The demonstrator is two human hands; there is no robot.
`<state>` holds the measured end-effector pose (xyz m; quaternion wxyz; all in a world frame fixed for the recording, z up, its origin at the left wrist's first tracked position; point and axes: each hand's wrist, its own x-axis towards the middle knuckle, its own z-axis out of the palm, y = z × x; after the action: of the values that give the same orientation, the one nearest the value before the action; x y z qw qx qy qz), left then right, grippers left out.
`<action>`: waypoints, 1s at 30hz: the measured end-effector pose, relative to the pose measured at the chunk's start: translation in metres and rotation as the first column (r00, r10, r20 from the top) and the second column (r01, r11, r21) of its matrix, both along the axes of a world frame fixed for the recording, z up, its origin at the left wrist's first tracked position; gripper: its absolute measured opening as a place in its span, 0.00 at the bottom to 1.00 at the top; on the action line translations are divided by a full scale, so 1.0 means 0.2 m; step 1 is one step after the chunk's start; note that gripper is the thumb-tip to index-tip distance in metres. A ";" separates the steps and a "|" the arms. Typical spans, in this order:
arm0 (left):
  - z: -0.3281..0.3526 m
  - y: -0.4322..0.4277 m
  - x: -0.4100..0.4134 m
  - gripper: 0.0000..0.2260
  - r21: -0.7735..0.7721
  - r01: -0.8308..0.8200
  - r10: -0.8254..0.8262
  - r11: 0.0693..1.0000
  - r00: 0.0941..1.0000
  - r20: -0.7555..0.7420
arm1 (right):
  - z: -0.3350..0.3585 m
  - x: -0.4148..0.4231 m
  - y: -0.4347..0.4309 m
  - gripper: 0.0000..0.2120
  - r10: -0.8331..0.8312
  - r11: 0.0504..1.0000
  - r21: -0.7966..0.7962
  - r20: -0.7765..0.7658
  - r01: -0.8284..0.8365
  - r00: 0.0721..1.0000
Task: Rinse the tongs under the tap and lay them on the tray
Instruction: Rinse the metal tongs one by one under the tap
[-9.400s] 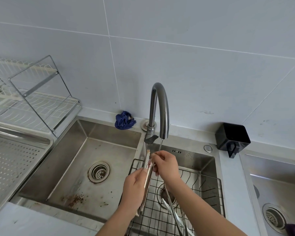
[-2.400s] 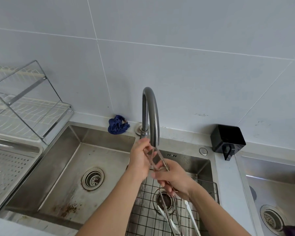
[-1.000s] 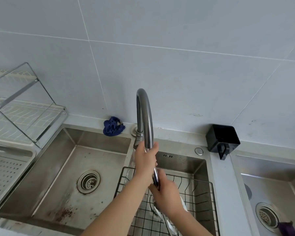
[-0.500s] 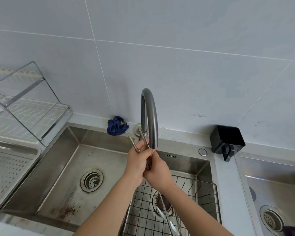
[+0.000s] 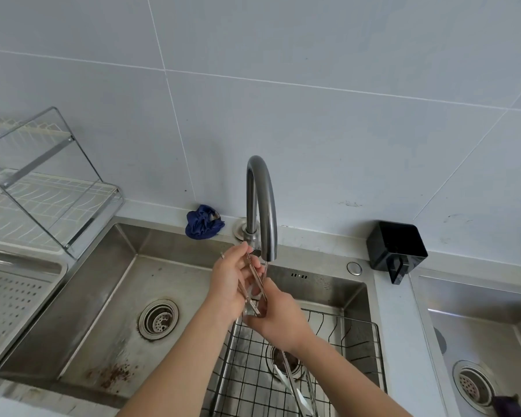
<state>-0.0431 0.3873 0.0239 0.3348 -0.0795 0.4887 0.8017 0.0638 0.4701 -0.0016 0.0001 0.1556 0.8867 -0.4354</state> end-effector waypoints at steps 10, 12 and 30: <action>0.01 0.04 0.11 0.29 0.084 0.158 -0.156 0.984 0.987 -0.028 | -0.12 0.17 -0.08 0.21 -0.215 0.940 -0.272 -0.008 0.205 0.977; 0.01 0.02 0.11 0.28 0.036 0.140 -0.136 0.990 0.987 -0.090 | -0.13 0.15 -0.08 0.21 -0.199 0.954 -0.228 0.013 0.196 0.980; 0.12 0.17 0.12 0.27 -0.228 0.019 -0.096 0.973 0.939 -0.330 | -0.10 0.09 -0.06 0.05 -0.226 0.902 -0.377 -0.002 0.209 0.974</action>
<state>-0.0187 0.4204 0.0473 0.2582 0.0370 0.6275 0.7336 0.0823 0.4573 -0.0217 -0.0388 0.2406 0.7640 -0.5974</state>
